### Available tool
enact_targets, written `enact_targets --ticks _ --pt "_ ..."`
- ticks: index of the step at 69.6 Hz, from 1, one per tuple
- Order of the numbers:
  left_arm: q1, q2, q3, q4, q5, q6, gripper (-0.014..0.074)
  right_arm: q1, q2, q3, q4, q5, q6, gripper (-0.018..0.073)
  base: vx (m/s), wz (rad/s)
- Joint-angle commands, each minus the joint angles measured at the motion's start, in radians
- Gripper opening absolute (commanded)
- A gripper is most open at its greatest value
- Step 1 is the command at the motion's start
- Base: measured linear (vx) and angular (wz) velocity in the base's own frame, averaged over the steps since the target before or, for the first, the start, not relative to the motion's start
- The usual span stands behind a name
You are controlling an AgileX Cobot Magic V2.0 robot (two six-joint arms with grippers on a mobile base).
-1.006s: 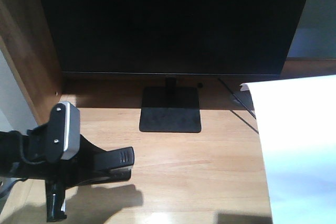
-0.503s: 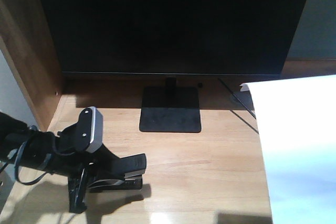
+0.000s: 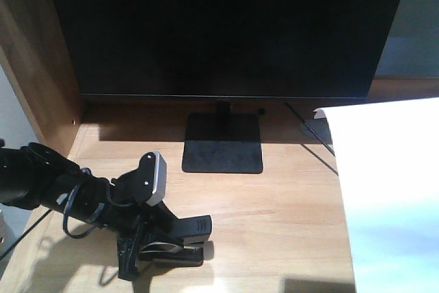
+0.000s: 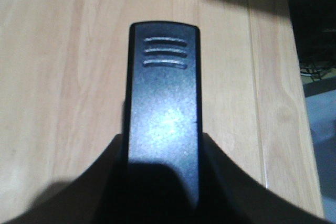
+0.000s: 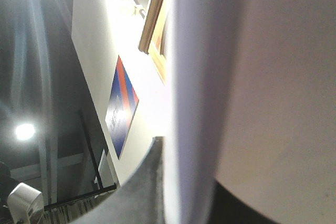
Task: Grab stapler and paper to desk for stapling
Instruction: 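Set the stapler down on the desk in front of the monitor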
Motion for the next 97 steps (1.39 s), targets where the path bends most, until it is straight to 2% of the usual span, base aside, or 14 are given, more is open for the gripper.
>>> enact_targets --ticks 1,25,38,53,64,71,77,81,97 --pt "-0.009 -0.016 -0.026 -0.065 0.033 0.02 -0.0006 -0.006 0.014 -0.031 0.014 -0.033 -0.011 -0.0006 0.0 0.0" --pt "-0.009 0.009 -0.025 -0.059 0.027 0.02 0.0012 -0.006 0.014 -0.031 0.014 -0.033 -0.011 -0.0006 0.0 0.0" --pt "-0.008 0.009 -0.025 -0.059 0.027 0.02 0.0085 -0.006 0.014 -0.031 0.014 -0.033 -0.011 -0.0006 0.0 0.0" --pt "-0.008 0.009 -0.025 -0.059 0.027 0.012 0.0283 -0.006 0.014 -0.031 0.014 -0.033 -0.011 -0.0006 0.0 0.0" --pt "-0.008 0.009 -0.025 -0.059 0.046 0.007 0.0508 -0.006 0.014 -0.031 0.014 -0.033 -0.011 -0.0006 0.0 0.0" --pt "-0.008 0.008 -0.025 -0.059 0.045 -0.083 0.0654 -0.006 0.014 -0.031 0.014 -0.033 -0.011 -0.0006 0.0 0.0" --pt "-0.008 0.008 -0.025 -0.059 0.039 -0.151 0.0736 -0.006 0.014 -0.031 0.014 -0.033 -0.011 -0.0006 0.0 0.0" --pt "-0.008 0.007 -0.025 -0.059 0.038 -0.172 0.0733 -0.006 0.014 -0.031 0.014 -0.033 -0.011 -0.0006 0.0 0.0" --pt "-0.008 -0.005 -0.025 -0.058 0.045 -0.169 0.068 -0.006 0.014 -0.031 0.014 -0.033 -0.011 -0.0006 0.0 0.0"
